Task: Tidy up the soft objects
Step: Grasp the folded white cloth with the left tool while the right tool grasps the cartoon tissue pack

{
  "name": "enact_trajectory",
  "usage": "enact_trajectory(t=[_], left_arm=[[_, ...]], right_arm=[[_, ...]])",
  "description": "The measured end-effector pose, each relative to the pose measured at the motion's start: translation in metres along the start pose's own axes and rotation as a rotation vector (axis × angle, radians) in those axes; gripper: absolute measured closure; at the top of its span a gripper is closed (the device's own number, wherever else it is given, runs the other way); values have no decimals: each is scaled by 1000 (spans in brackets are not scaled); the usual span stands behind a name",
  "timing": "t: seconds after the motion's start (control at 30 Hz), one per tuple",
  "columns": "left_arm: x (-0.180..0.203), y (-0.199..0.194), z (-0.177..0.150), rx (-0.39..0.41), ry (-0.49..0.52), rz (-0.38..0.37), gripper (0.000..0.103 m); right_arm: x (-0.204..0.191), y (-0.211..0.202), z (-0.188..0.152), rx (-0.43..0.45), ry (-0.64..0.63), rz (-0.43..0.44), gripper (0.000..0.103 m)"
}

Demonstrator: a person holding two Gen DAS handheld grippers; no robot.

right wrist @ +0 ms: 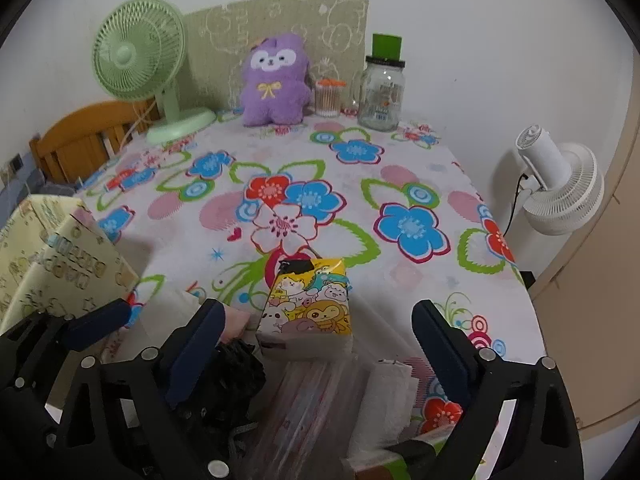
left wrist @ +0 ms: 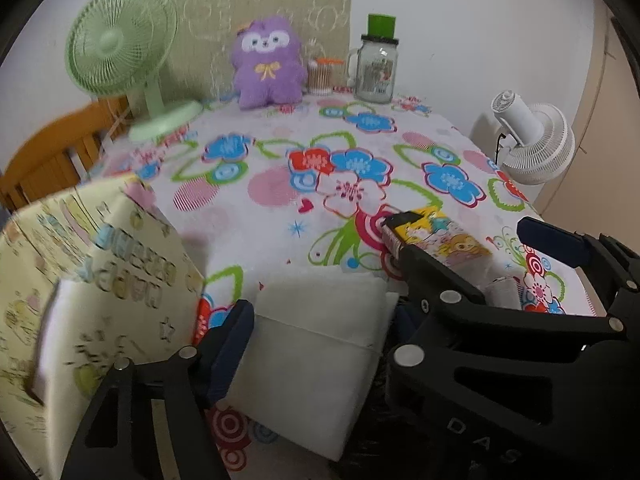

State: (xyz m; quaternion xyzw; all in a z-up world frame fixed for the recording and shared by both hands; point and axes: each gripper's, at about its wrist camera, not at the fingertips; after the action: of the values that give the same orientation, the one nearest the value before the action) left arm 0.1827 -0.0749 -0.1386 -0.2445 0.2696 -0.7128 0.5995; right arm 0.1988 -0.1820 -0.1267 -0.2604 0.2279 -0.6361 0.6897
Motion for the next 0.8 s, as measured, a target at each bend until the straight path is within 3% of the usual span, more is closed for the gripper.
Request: enact_trajectory(t=[0.17,0.27,0.33,0.4,0.53,0.7,0.8], left_arm=[[-4,9,-2,-11,-18,-15,27],[-4,12,-3,-13,-13,-16,27],[-4,14,-4,-16,-14,-19,28],[-5,15,-4,-15,-20,-25,37],[-4,13,-4,-14,-19,-54,52],[-3,6,-3,-1,-4,-33,77],[-6,3,-2,-3,1,-15,86]], right_arm=[[-3,15,-1,-39,-8,4,16],[-3,23,-2,-70,-13,-5,27],[-2,27,-4,-89,-6,-2,43],[0,28,-5,-94,9,9,49],[-1,23,-5,-72,-1,-2,50],[-1,15,-3,-52,-2,8,50],[0,8,-3,-42,5,11,50]])
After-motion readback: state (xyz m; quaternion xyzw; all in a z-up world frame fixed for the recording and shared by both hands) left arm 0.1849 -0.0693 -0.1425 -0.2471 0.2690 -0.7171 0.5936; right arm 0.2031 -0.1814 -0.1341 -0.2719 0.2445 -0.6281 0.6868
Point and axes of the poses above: each gripper's, at about its wrist camera, not at the fingertips, and y roughly the way its jaws point, x to its right, z to its top, and after that the axes turned 8 degrees about x, right-handed
